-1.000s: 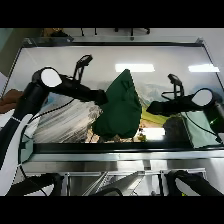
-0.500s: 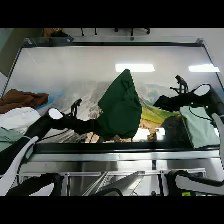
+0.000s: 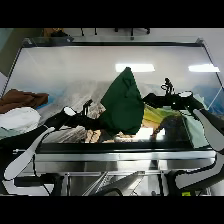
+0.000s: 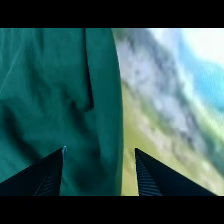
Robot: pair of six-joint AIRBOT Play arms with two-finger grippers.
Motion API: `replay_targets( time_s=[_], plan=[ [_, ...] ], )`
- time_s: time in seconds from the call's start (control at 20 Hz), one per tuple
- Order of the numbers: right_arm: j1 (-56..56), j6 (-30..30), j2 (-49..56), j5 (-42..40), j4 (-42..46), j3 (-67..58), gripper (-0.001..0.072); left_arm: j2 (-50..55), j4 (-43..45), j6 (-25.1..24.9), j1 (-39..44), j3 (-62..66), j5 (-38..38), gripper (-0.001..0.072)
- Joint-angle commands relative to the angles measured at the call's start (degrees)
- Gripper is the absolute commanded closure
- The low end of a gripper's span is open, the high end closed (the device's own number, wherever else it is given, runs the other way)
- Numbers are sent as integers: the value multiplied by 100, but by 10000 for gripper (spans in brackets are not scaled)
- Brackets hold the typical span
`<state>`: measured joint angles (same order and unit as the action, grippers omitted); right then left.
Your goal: Fold the shirts.
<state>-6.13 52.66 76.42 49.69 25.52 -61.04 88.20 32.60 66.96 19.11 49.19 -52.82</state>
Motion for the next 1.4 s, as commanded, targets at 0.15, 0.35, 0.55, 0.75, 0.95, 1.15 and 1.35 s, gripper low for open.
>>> replay_targets(
  time_s=[0.15,0.35,0.55,0.75,0.95,1.15,1.35],
  plan=[
    [94,-625,398,-446,-549,-4,207,157,1797,-48,-1193,791,-1547,685],
    [435,-942,522,-601,-785,-4,212,157,1838,-216,-1744,787,-1598,685],
    [1073,-940,702,-708,-787,-142,216,157,1840,-313,-1797,787,-1443,685],
    [1491,-938,750,-538,-785,-481,579,155,1829,-348,-1797,789,-1412,684],
    [1340,-713,125,160,-758,-1154,683,-402,1829,-271,-1801,1193,-1526,685],
    [909,-616,-1421,535,-752,-2238,684,-1698,1215,-70,-2114,2796,-2146,685],
    [715,-612,-2986,433,96,-3528,684,-3016,1145,105,-2568,4870,-2094,686]
  ],
)
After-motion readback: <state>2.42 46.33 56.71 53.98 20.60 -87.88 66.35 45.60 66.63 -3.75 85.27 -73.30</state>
